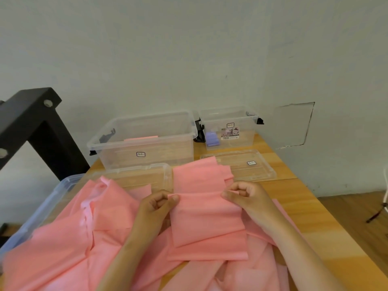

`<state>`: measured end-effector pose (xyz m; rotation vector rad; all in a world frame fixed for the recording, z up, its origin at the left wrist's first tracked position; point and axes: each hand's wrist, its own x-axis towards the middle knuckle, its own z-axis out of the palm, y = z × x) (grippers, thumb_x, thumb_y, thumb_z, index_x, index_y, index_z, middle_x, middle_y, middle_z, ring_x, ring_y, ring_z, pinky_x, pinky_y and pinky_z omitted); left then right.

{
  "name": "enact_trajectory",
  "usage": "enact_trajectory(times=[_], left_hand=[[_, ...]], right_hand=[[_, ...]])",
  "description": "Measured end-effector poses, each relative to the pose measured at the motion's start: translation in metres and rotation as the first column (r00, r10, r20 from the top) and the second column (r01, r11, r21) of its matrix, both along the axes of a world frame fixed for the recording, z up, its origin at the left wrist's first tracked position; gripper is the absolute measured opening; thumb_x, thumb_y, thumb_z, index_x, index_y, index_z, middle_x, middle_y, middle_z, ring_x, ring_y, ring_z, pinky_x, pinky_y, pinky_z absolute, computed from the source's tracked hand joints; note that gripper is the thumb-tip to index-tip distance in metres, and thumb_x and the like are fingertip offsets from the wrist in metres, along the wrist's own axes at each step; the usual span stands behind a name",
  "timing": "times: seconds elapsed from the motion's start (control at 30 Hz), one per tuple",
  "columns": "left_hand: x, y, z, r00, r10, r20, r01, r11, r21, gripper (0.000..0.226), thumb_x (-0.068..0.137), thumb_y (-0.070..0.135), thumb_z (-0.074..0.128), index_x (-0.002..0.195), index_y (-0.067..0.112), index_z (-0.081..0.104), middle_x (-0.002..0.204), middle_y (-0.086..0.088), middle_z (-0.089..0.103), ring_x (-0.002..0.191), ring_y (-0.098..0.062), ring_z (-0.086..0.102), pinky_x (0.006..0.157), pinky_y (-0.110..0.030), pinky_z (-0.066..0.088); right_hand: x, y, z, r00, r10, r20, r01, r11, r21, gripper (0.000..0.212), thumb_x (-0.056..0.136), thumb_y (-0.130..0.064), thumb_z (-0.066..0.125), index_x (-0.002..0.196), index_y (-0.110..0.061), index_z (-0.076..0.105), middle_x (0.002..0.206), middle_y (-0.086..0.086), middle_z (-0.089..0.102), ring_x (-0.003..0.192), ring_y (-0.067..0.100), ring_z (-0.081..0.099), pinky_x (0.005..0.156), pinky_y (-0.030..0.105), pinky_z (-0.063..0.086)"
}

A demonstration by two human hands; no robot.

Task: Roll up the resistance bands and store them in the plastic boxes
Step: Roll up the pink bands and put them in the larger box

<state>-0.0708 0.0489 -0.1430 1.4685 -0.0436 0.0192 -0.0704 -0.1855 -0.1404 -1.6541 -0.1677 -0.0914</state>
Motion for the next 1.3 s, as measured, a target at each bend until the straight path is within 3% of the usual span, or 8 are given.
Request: enact_trajectory(times=[0.17, 0.63, 0.8, 0.87, 0.97, 1.07, 1.17, 1.3], left_hand=[[-0.002, 0.004, -0.002, 1.0, 0.011, -0.001, -0.011, 1.0, -0.007, 0.02, 0.09, 0.008, 0.061, 0.07, 0.011, 0.059, 0.055, -0.002, 0.036, 0.043, -0.008, 0.031, 0.041, -0.015, 0.024], [-0.005, 0.018, 0.004, 0.992, -0.126, 0.004, 0.126, 0.988, -0.087, 0.004, 0.074, 0.012, 0.074, 0.074, 0.009, 0.072, 0.063, -0.012, 0.055, 0.052, -0.014, 0.049, 0.049, -0.02, 0.041], [-0.002, 0.025, 0.001, 0.989, -0.144, 0.02, 0.146, 0.977, -0.155, 0.066, 0.037, 0.044, 0.094, 0.089, 0.009, 0.075, 0.072, -0.013, 0.062, 0.06, -0.018, 0.058, 0.057, -0.025, 0.049], [0.001, 0.026, -0.002, 0.989, -0.148, 0.0, 0.145, 0.966, -0.214, 0.067, 0.035, 0.042, 0.096, 0.089, 0.009, 0.075, 0.073, -0.015, 0.059, 0.06, -0.019, 0.057, 0.058, -0.026, 0.048], [0.002, 0.029, -0.005, 0.987, -0.159, 0.019, 0.159, 0.965, -0.208, 0.059, 0.042, 0.04, 0.094, 0.087, 0.008, 0.073, 0.087, -0.022, 0.047, 0.064, -0.017, 0.044, 0.058, -0.029, 0.032], [-0.002, 0.027, -0.002, 0.988, -0.146, 0.039, 0.151, 0.964, -0.218, 0.043, 0.053, 0.03, 0.086, 0.082, 0.002, 0.072, 0.085, -0.025, 0.045, 0.068, -0.021, 0.036, 0.052, -0.027, 0.029], [-0.006, 0.018, 0.001, 0.993, -0.034, 0.111, 0.04, 0.998, -0.05, 0.009, 0.073, 0.012, 0.076, 0.073, 0.004, 0.072, 0.073, -0.022, 0.057, 0.066, -0.026, 0.04, 0.048, -0.023, 0.032], [-0.007, 0.01, 0.003, 0.975, 0.018, 0.221, -0.048, 0.99, 0.129, 0.023, 0.076, -0.013, 0.069, 0.084, 0.009, 0.072, 0.071, -0.011, 0.063, 0.061, -0.014, 0.055, 0.054, -0.015, 0.047]], right_hand=[[-0.006, -0.003, 0.003, 0.982, 0.167, -0.089, -0.157, 0.981, 0.113, 0.024, 0.066, -0.019, 0.084, 0.086, -0.014, 0.072, 0.08, 0.0, 0.07, 0.075, 0.01, 0.063, 0.069, 0.016, 0.046], [-0.007, -0.005, 0.002, 0.995, 0.084, -0.053, -0.082, 0.996, 0.037, 0.015, 0.079, -0.026, 0.075, 0.084, -0.014, 0.068, 0.069, 0.0, 0.063, 0.067, 0.007, 0.056, 0.065, 0.018, 0.038], [-0.006, -0.004, 0.003, 0.991, 0.133, -0.026, -0.123, 0.963, 0.242, 0.028, 0.065, -0.034, 0.082, 0.086, -0.018, 0.074, 0.084, 0.003, 0.069, 0.077, 0.011, 0.063, 0.067, 0.016, 0.047], [-0.007, -0.004, 0.004, 0.987, 0.161, 0.001, -0.154, 0.939, 0.308, 0.03, 0.059, -0.035, 0.085, 0.082, -0.019, 0.076, 0.083, 0.001, 0.068, 0.076, 0.009, 0.062, 0.065, 0.014, 0.047], [-0.009, -0.004, 0.007, 0.987, 0.161, 0.005, -0.151, 0.916, 0.371, 0.01, 0.066, -0.007, 0.073, 0.071, -0.016, 0.075, 0.074, -0.003, 0.063, 0.068, 0.007, 0.056, 0.059, 0.012, 0.042], [-0.011, -0.004, 0.008, 0.99, 0.138, 0.037, -0.143, 0.96, 0.242, 0.011, 0.063, -0.023, 0.073, 0.07, -0.016, 0.073, 0.071, -0.002, 0.063, 0.069, 0.006, 0.056, 0.062, 0.012, 0.041], [-0.011, -0.002, 0.005, 0.997, 0.059, 0.055, -0.066, 0.987, 0.144, 0.011, 0.072, -0.014, 0.08, 0.071, -0.014, 0.069, 0.071, -0.004, 0.065, 0.071, 0.004, 0.059, 0.064, 0.009, 0.043], [-0.006, -0.001, -0.001, 0.999, -0.003, 0.053, 0.002, 1.0, 0.024, 0.014, 0.08, -0.001, 0.072, 0.084, -0.014, 0.069, 0.084, -0.005, 0.072, 0.078, 0.004, 0.065, 0.068, 0.011, 0.046]])
